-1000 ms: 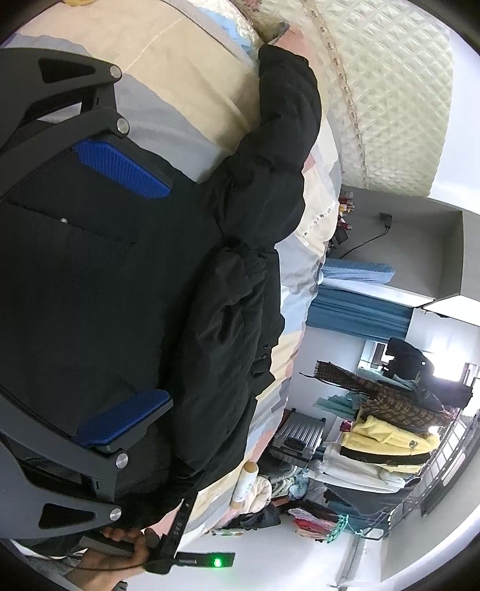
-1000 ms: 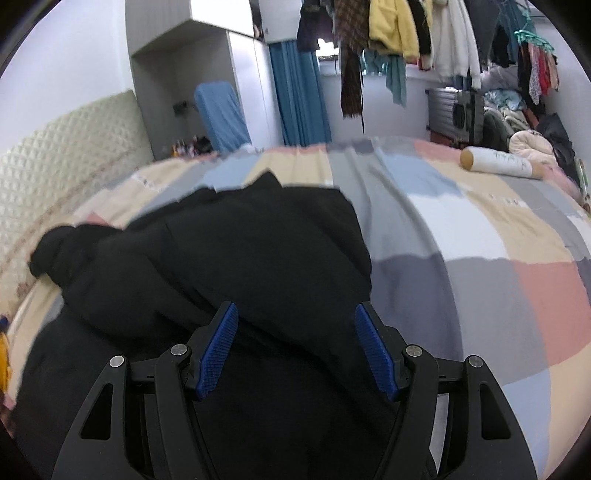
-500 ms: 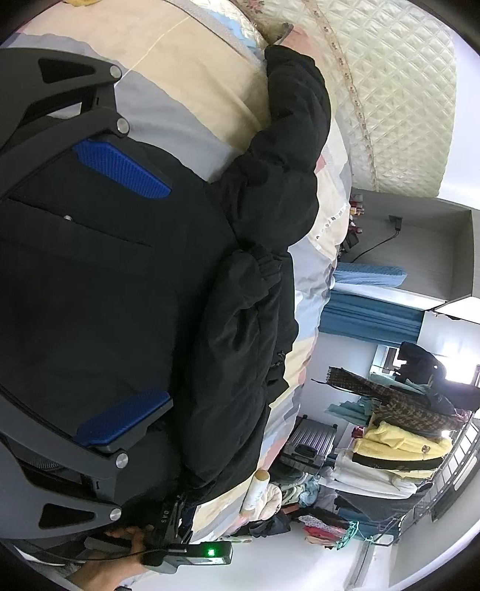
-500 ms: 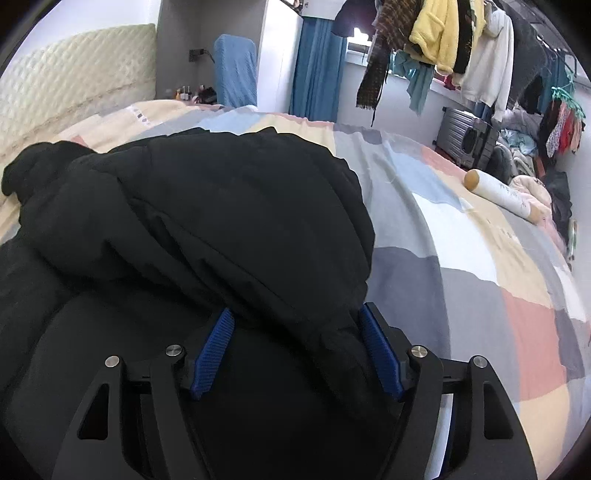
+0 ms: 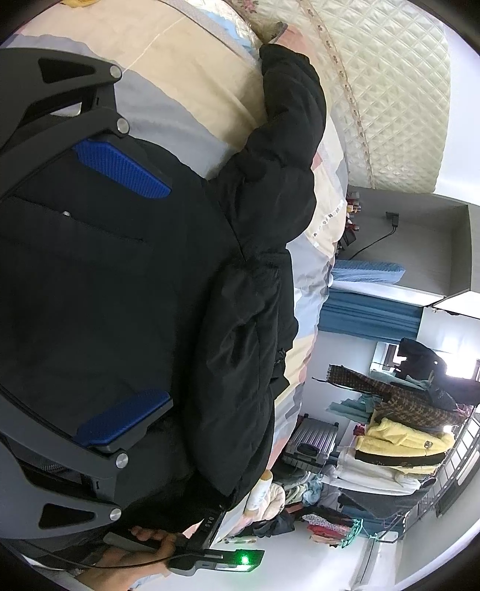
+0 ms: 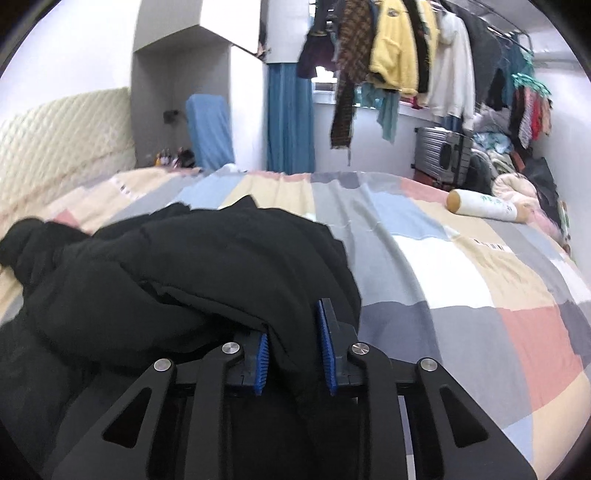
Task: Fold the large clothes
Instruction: 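Open the right tool, release the sleeve and smooth it flat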
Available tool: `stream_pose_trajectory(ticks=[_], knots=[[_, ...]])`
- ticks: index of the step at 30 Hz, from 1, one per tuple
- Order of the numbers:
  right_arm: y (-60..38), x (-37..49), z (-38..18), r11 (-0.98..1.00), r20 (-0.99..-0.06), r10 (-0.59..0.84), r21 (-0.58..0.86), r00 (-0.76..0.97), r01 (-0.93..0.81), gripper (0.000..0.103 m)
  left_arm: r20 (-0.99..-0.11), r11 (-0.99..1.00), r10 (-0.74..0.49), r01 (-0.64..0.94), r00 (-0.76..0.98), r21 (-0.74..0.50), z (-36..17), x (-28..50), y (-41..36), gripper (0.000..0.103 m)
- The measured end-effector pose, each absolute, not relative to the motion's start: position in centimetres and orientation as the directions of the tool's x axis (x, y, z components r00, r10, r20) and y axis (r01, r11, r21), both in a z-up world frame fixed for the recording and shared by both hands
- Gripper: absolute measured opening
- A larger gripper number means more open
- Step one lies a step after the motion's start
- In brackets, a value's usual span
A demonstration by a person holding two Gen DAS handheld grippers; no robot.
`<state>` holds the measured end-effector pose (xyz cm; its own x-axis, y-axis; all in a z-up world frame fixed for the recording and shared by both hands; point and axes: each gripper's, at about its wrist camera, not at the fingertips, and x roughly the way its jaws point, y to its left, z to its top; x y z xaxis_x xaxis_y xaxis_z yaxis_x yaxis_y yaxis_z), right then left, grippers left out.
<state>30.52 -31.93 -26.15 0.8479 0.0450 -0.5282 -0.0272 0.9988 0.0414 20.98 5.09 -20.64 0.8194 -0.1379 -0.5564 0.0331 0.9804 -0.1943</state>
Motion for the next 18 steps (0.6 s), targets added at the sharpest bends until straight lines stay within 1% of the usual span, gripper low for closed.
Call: stream_pose_trajectory(ticks=[6,8,10,13,14,15,18], knots=[[-35.2,31.6,-27.3,0.991,-0.561,0.026,0.123,0.828,0.053,0.02,-0.555,0.978,-0.143,0.03,0.819,-0.208,-20.4,20.8,4.9,0.103],[-35.9,32.1,-28.2,0.987,-0.591,0.029,0.145,0.806,0.071,0.02,-0.555,0.978,-0.145,0.033,0.819,-0.206,-20.2,20.7,4.7,0.103],[-36.1,32.3,-28.8,0.987,-0.604,0.036,0.147,0.796,0.068,0.02,-0.553,0.979,-0.141,0.034,0.821,-0.2,-20.1,20.4,4.4,0.103],[-35.8,31.7,-28.8,0.989,-0.61,0.04,0.135,0.792,0.054,0.024,-0.55,0.98,-0.139,0.035,0.824,-0.196,-19.8,20.2,4.2,0.103],[-35.6,31.4,-28.6,0.99,-0.614,0.041,0.13,0.788,0.05,0.027,-0.548,0.98,-0.138,0.035,0.825,-0.194,-19.7,20.2,4.2,0.103],[-35.3,31.2,-28.5,0.991,-0.618,0.042,0.128,0.785,0.047,0.035,-0.546,0.981,-0.136,0.035,0.827,-0.19,-19.6,20.1,4.2,0.103],[-35.0,29.7,-27.7,0.987,-0.619,0.077,0.156,0.782,0.026,0.051,-0.54,0.984,-0.128,0.036,0.832,-0.177,-19.3,19.6,4.1,0.103]])
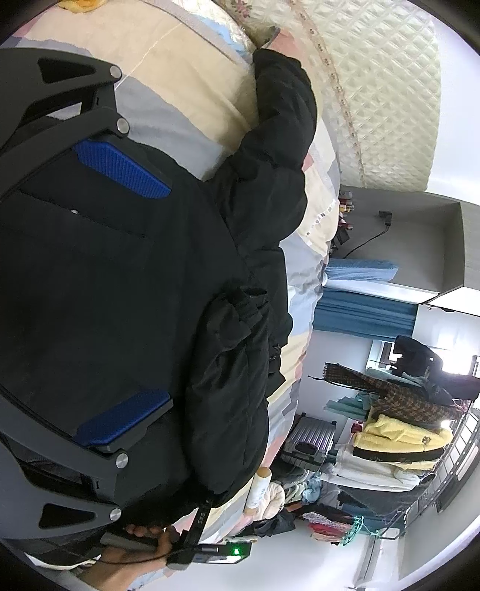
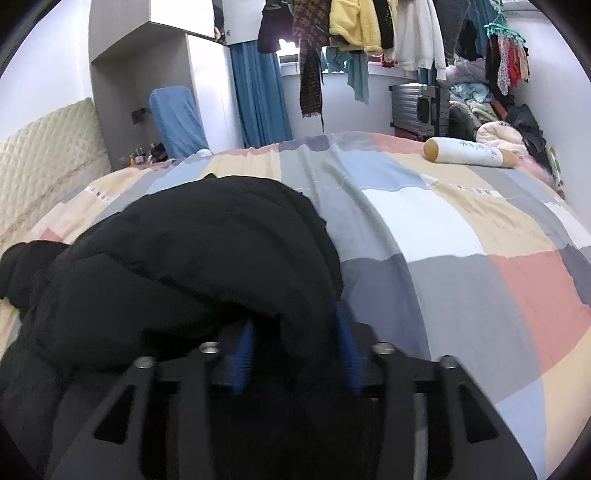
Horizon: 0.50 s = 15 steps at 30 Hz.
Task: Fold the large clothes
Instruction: 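Open the right tool, release the sleeve and smooth it flat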
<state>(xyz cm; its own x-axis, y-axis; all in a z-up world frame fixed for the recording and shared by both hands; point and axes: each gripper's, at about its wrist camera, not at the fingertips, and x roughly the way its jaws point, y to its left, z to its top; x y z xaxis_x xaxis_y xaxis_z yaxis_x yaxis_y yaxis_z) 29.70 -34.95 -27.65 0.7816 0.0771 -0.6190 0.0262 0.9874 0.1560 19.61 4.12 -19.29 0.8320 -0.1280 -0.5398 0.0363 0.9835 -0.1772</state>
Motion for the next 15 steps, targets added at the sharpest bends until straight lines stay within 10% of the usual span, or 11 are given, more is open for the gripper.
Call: stream_pose_trajectory(ticks=[15], knots=[[-28.5,18.3,-19.6,0.981,-0.527,0.178,0.16,0.831,-0.108,0.058,-0.444,0.982,-0.135,0.058,0.886,-0.182,-16.6,14.8,5.4,0.103]])
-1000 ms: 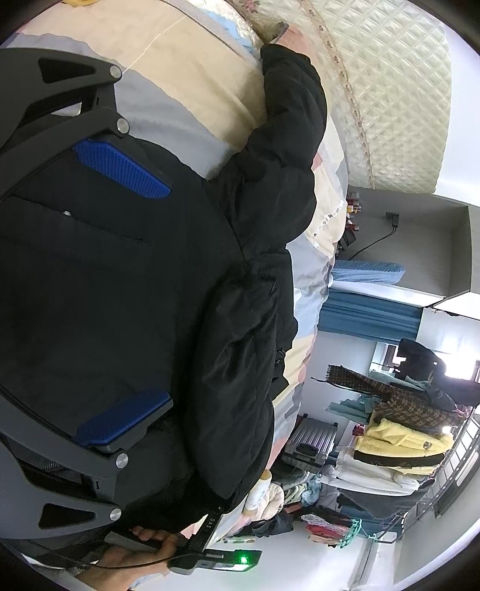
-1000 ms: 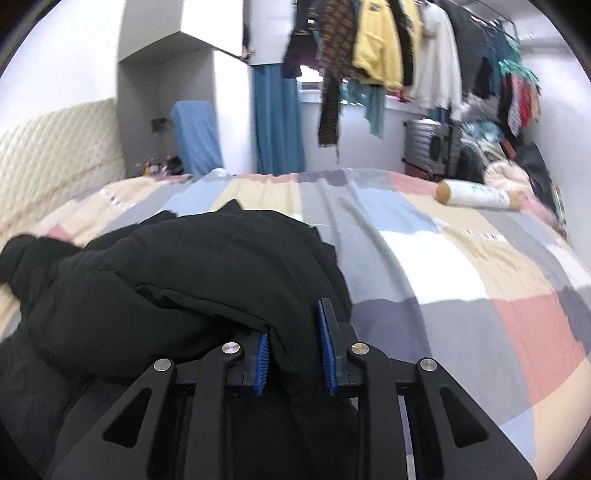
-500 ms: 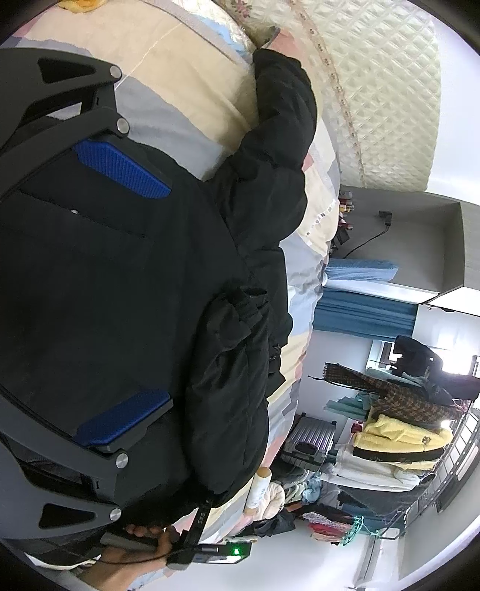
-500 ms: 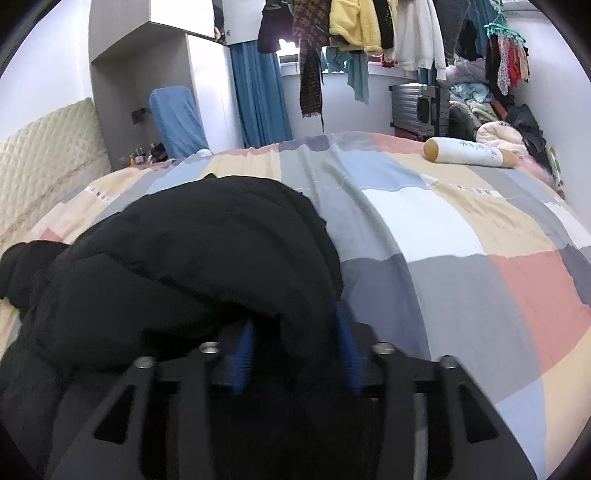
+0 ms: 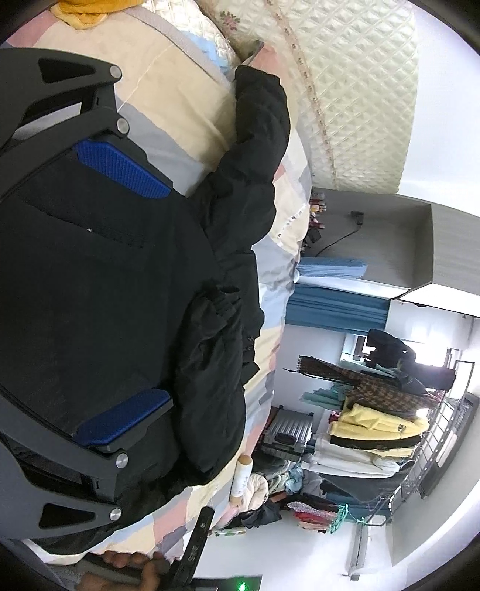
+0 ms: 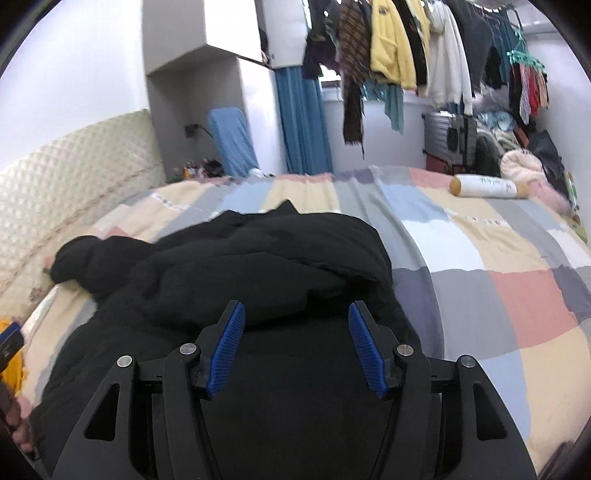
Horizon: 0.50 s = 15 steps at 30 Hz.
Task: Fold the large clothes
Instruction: 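Open the right tool, release the sleeve and smooth it flat, then reach the left tool to the other sleeve cuff and grasp it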
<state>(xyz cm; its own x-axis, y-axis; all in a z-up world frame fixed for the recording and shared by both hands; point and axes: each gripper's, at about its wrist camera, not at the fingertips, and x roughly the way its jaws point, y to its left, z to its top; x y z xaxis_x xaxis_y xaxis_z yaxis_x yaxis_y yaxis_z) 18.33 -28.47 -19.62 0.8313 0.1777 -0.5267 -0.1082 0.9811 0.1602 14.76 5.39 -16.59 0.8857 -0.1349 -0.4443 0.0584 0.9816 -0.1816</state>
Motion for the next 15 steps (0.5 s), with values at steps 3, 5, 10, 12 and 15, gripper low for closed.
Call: stream_pose_trajectory(ticks=[3,5,10,12,15], knots=[[-27.5,15.6,-19.2,0.977,-0.513,0.2,0.166,0.835,-0.133,0.059,-0.441,0.982,-0.134,0.061,0.888,-0.176,-16.4,14.3,5.1,0.103],[-27.0,13.7,-19.0,0.975,-0.501,0.214,0.167,0.838,-0.149,0.059,-0.434,0.983,-0.136,0.065,0.891,-0.173,-16.3,14.2,5.0,0.103],[-25.8,9.1,-18.3,0.969,-0.464,0.241,0.162,0.853,-0.186,0.059,-0.435,0.984,-0.126,0.056,0.892,-0.169,-16.5,14.5,4.8,0.103],[-25.2,7.7,-18.3,0.97,-0.453,0.243,0.143,0.858,-0.199,0.064,-0.437,0.985,-0.12,0.051,0.891,-0.167,-16.6,14.5,4.9,0.103],[-24.5,6.7,-18.5,0.971,-0.447,0.237,0.106,0.863,-0.212,0.065,-0.437,0.983,-0.121,0.047,0.891,-0.176,-16.5,14.7,5.1,0.103]])
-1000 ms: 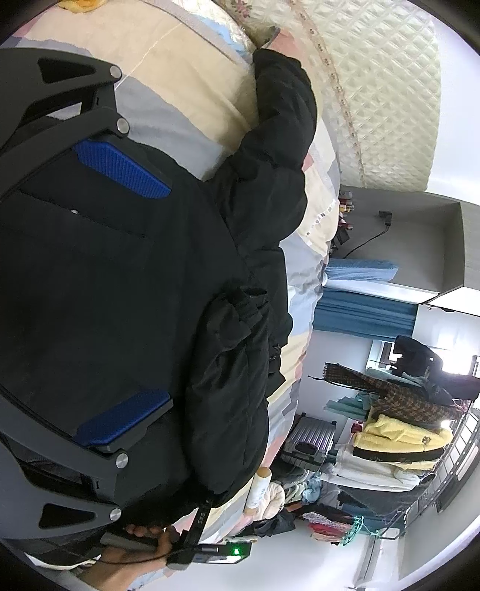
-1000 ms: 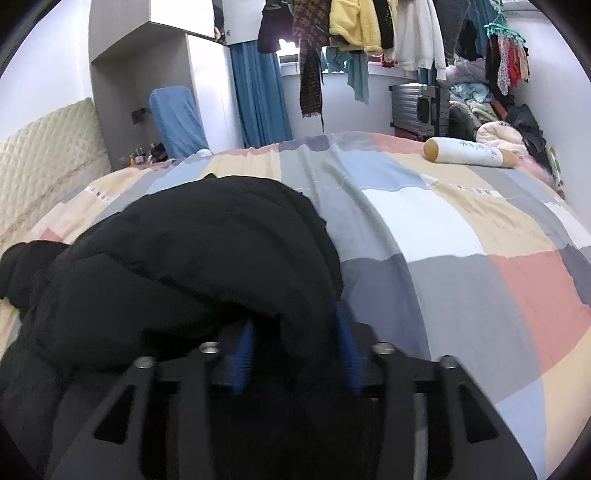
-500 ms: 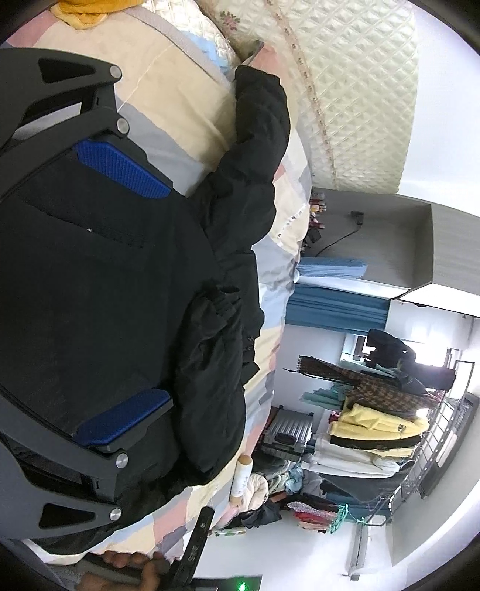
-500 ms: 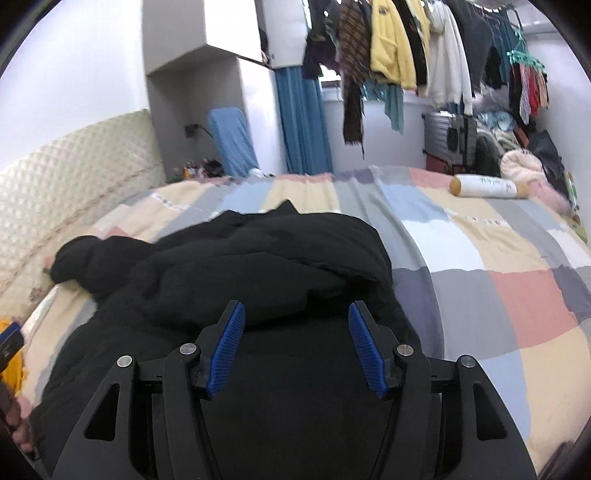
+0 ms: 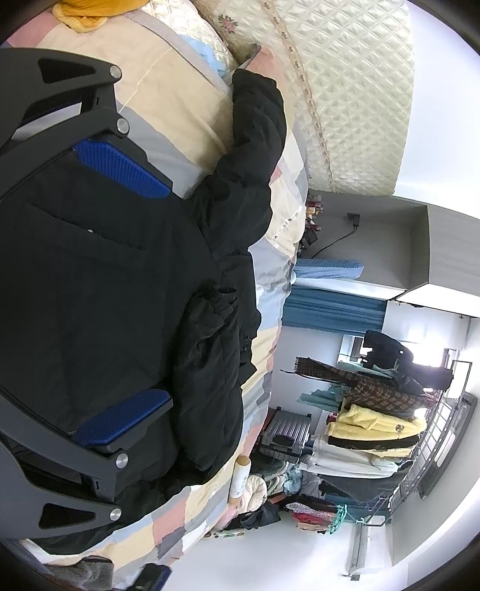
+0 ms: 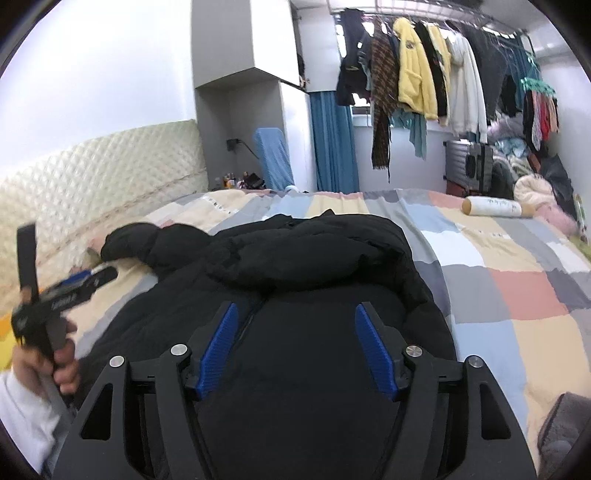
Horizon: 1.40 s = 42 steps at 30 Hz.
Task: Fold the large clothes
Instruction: 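Reach the left tool to the other sleeve cuff and grasp it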
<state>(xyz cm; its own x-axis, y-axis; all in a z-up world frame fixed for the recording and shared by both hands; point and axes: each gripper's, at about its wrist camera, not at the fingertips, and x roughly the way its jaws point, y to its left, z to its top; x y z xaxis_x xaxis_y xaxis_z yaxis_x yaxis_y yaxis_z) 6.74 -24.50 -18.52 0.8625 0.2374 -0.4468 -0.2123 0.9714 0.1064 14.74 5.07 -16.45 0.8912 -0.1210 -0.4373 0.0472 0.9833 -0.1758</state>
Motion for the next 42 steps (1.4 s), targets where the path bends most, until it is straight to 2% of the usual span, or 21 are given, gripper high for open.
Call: stream_pose_trajectory(ticks=[3,5,10,14,19,21,22,26,31,35,38,40,42], knots=[[-24.3,6.8,-18.5,0.968,-0.425,0.248,0.089,0.871,-0.233,0.065,-0.442,0.985,-0.115,0.044,0.89,-0.167,-16.0,15.2,5.4,0.103],[-24.3,6.7,-18.7,0.964,-0.416,0.265,0.103,0.87,-0.244,0.069,-0.441,0.984,-0.11,0.034,0.891,-0.177,-15.5,15.8,5.9,0.103],[-24.4,6.6,-19.3,0.958,-0.424,0.287,0.108,0.859,-0.267,0.072,-0.445,0.958,-0.127,-0.007,0.887,-0.287,-13.6,18.9,9.7,0.103],[-24.1,6.6,-19.7,0.961,-0.438,0.275,0.1,0.856,-0.258,0.084,-0.46,0.938,-0.123,-0.048,0.88,-0.343,-13.6,21.7,14.0,0.103],[-24.2,6.9,-20.0,0.967,-0.448,0.255,0.104,0.857,-0.234,0.088,-0.511,0.916,-0.057,-0.159,0.858,-0.369,-15.2,25.8,22.7,0.103],[-24.5,6.9,-20.3,0.971,-0.453,0.238,0.107,0.859,-0.212,0.1,-0.511,0.88,-0.033,-0.217,0.859,-0.421,-16.4,26.7,27.1,0.103],[-24.6,7.1,-20.5,0.974,-0.458,0.226,0.108,0.859,-0.199,0.102,-0.507,0.862,-0.028,-0.236,0.861,-0.448,-16.9,26.9,28.8,0.103],[-25.2,8.7,-20.8,0.973,-0.504,0.22,0.18,0.835,-0.148,0.103,-0.496,0.758,-0.017,-0.313,0.868,-0.573,-19.9,27.9,36.6,0.103],[-24.2,11.2,-20.9,0.979,-0.54,0.171,0.187,0.824,-0.08,0.103,-0.517,0.706,-0.011,-0.359,0.856,-0.61,-23.6,30.8,42.1,0.102],[-22.6,13.0,-21.0,0.985,-0.563,0.137,0.165,0.815,-0.051,0.103,-0.523,0.683,-0.037,-0.361,0.851,-0.635,-26.4,33.6,44.4,0.102],[-21.2,14.1,-21.5,0.998,-0.603,0.019,0.058,0.798,0.02,0.103,-0.499,0.67,-0.06,-0.336,0.864,-0.662,-28.0,35.1,45.1,0.102],[-21.0,14.8,-21.9,0.996,-0.619,0.019,0.076,0.785,0.036,0.103,-0.457,0.635,-0.106,-0.294,0.883,-0.715,-28.9,36.0,45.7,0.102],[-21.1,15.5,-22.0,0.993,-0.632,0.017,0.101,0.775,0.061,0.103,-0.486,0.651,-0.115,-0.304,0.866,-0.696,-29.5,37.5,45.4,0.099]])
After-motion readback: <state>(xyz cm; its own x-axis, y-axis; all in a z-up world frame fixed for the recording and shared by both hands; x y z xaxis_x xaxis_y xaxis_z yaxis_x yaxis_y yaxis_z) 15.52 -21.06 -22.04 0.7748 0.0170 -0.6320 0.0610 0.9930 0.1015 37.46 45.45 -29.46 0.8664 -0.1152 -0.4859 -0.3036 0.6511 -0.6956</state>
